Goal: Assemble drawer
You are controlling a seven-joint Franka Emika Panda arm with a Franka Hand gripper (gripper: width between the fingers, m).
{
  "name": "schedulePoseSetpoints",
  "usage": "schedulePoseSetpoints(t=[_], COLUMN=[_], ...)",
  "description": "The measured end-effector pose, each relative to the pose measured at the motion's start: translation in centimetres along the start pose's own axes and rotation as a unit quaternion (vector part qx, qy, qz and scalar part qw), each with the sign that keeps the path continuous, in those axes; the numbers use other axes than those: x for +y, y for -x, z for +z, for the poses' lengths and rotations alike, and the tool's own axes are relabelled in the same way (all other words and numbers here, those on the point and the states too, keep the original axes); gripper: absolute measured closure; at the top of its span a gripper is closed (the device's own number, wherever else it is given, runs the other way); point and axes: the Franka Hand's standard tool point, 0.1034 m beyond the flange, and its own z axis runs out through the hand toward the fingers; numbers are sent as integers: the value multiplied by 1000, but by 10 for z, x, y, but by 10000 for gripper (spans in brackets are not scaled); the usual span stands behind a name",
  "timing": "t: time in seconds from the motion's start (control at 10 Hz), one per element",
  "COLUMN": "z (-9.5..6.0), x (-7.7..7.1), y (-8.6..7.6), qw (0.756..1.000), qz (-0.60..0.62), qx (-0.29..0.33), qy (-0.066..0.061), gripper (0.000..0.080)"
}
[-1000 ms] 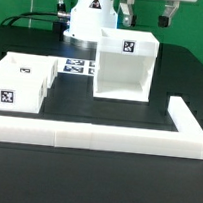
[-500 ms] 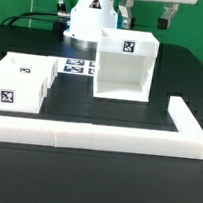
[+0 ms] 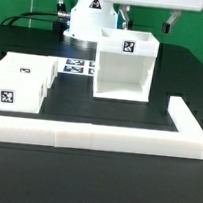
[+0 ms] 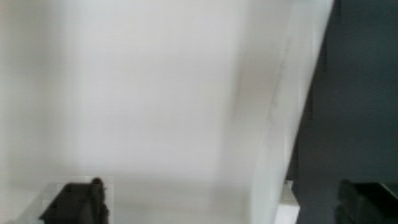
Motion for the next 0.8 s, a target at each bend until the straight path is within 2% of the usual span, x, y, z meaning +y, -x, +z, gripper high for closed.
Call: schedulePoseSetpoints(t=[0.4, 0.5, 0.8], z=[1, 4, 19], x=[-1, -7, -24], y=[0, 3, 16], qw=[1000, 1000, 998], qz=[4, 28, 61], qx=[-1, -1, -5], qy=[-2, -13, -21], gripper=[150, 150, 150])
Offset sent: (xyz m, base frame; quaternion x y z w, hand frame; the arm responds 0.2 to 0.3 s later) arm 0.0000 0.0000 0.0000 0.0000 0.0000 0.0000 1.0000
